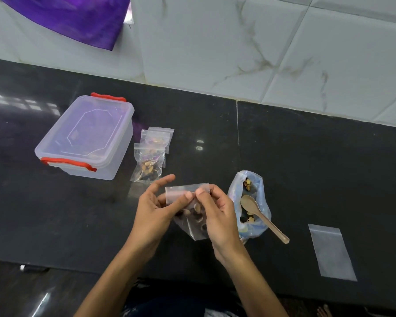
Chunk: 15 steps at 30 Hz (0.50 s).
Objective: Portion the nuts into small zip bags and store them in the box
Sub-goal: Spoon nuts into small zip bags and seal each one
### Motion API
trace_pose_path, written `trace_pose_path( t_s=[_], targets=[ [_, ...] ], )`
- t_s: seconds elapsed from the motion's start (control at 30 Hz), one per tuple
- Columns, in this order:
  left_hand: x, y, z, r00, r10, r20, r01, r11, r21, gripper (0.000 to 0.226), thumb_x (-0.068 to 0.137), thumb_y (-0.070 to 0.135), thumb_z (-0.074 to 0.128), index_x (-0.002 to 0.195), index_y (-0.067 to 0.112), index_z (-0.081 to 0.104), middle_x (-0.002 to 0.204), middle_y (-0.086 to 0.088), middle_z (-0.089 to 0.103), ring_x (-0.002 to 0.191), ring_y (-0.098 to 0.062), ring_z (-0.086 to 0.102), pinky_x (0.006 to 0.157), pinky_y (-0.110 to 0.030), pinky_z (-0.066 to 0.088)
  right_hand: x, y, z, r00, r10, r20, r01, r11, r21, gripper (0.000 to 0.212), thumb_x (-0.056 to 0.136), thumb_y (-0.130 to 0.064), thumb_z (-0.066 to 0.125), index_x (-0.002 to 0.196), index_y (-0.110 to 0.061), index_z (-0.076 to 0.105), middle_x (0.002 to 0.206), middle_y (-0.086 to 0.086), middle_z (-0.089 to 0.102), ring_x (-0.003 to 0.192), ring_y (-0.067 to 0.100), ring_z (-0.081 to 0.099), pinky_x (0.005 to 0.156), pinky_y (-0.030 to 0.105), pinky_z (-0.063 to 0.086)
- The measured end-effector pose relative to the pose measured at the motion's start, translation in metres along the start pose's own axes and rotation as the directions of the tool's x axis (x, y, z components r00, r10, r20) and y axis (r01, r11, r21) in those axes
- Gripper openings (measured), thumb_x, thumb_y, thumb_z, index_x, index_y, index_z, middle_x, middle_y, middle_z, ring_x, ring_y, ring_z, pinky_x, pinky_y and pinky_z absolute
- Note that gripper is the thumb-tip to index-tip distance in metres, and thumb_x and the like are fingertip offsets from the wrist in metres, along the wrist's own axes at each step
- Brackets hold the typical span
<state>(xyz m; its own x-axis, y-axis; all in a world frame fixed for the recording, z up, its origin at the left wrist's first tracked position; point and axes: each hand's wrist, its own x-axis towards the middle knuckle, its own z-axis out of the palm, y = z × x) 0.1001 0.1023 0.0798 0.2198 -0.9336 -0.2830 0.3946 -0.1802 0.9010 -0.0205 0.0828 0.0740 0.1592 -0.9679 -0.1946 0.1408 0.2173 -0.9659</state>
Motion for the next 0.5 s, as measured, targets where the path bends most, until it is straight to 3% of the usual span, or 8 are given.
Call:
trace_pose_path(
  t_s=[0.1, 0.17, 0.33, 0.5],
  targets=[
    [-0.004, -0.006, -0.005, 1.0, 0.024, 0.015, -0.025, 0.997, 0.068, 0.029, 0.077, 0.023, 0.064, 0.097, 0.003, 0.068, 0.08, -0.01, 0.074, 0.069, -0.016, 0.069, 0.062, -0.027, 0.056, -0.003, 0.0, -0.002, 0.999, 0.03, -0.025, -0.029, 0.998, 0.047, 0.015, 0.092, -0.018, 0.058, 0.096, -0.005, 0.065, 0.087, 0.01, 0.07, 0.079, 0.018, 0.068, 0.069, 0.026, 0.056],
    [-0.006, -0.008, -0.008, 0.996, 0.092, 0.017, -0.094, 0.982, 0.161, 0.025, 0.081, 0.028, 0.059, 0.086, 0.006, 0.07, 0.075, -0.006, 0.072, 0.068, -0.015, 0.066, 0.064, -0.029, 0.055, -0.004, 0.0, -0.006, 1.0, 0.0, -0.011, 0.0, 1.0, -0.025, 0.017, 0.091, -0.021, 0.058, 0.096, -0.006, 0.065, 0.085, 0.004, 0.07, 0.079, 0.014, 0.069, 0.066, 0.021, 0.055],
    [-0.011, -0.016, -0.005, 0.943, 0.333, -0.009, -0.307, 0.879, 0.365, 0.036, 0.092, 0.029, 0.049, 0.078, -0.003, 0.059, 0.062, -0.007, 0.056, 0.055, -0.007, 0.052, 0.051, -0.016, 0.044, -0.006, 0.009, -0.01, 0.981, -0.19, 0.042, 0.192, 0.916, -0.353, 0.02, 0.094, -0.038, 0.045, 0.088, -0.022, 0.055, 0.064, -0.01, 0.055, 0.059, 0.005, 0.054, 0.056, 0.025, 0.046],
    [-0.012, -0.026, -0.006, 0.876, 0.483, -0.006, -0.389, 0.712, 0.584, 0.043, 0.097, 0.033, 0.04, 0.071, 0.0, 0.046, 0.054, 0.0, 0.043, 0.048, -0.007, 0.04, 0.045, -0.021, 0.034, -0.008, 0.014, -0.006, 0.953, -0.3, 0.031, 0.274, 0.819, -0.503, 0.026, 0.097, -0.04, 0.035, 0.087, -0.02, 0.047, 0.059, -0.016, 0.047, 0.052, 0.003, 0.043, 0.052, 0.033, 0.041]
  ],
)
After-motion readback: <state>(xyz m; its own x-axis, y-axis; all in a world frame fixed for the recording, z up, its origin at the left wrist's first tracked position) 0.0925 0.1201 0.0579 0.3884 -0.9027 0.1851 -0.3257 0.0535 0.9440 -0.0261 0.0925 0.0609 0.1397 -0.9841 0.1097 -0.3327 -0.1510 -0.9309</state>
